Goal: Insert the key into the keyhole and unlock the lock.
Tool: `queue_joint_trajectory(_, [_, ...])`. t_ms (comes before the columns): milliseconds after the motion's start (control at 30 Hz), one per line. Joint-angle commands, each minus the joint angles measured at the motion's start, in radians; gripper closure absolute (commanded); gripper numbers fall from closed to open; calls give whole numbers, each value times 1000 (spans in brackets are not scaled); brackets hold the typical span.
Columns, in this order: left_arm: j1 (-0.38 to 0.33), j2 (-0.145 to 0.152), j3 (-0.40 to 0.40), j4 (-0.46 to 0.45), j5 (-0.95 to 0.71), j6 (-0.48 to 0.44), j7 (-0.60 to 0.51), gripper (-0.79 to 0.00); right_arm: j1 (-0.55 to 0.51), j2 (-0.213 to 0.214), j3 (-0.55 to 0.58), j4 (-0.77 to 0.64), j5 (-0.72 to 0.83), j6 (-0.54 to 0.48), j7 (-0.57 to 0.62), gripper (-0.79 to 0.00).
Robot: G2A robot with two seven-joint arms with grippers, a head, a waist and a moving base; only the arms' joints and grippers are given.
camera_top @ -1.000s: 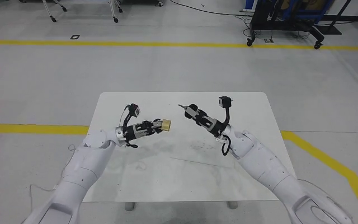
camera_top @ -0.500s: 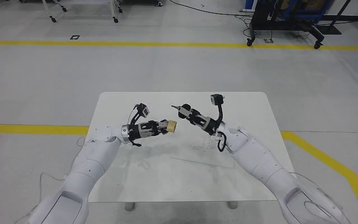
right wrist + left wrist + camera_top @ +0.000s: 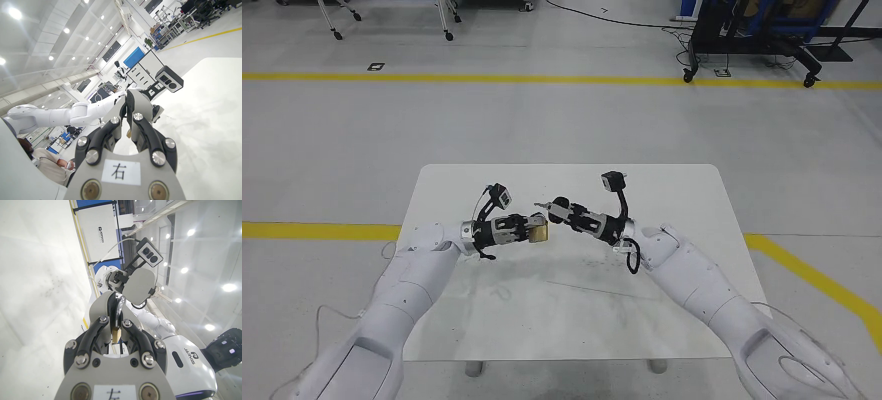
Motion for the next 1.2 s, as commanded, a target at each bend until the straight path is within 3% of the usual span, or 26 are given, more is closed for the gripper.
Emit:
queue_joint_trajectory(0, [-5,-4,-2,16,-12,8,-8,0,-5,5,24,-9,42,-4,6,0])
queue_joint_trajectory(367, [-7,-6,-4,24,-24,15,-14,0,-9,7,35,-14,57,-4,2,0])
queue_joint_trajectory(433, [-2,-5,9,11,33,25,30,0,-9,7,35,-14,57,-4,2,0])
queue_joint_trajectory(567, [18,0,7,-46,70,137,128,0,-15,11,47,-51,-19,4,-2,0])
queue_joint_trajectory(867, [-25,1,13,-76,112,458,165,0,-110,68,188,-222,-303,-4,-5,0])
queue_joint_trajectory(1033, [-61,-7,-1,-57,76,498,174,0,-197,102,281,-312,-419,-4,-34,0])
queue_joint_trajectory(1167, [-61,-7,-1,-57,76,498,174,0,-197,102,281,-312,-419,-4,-34,0])
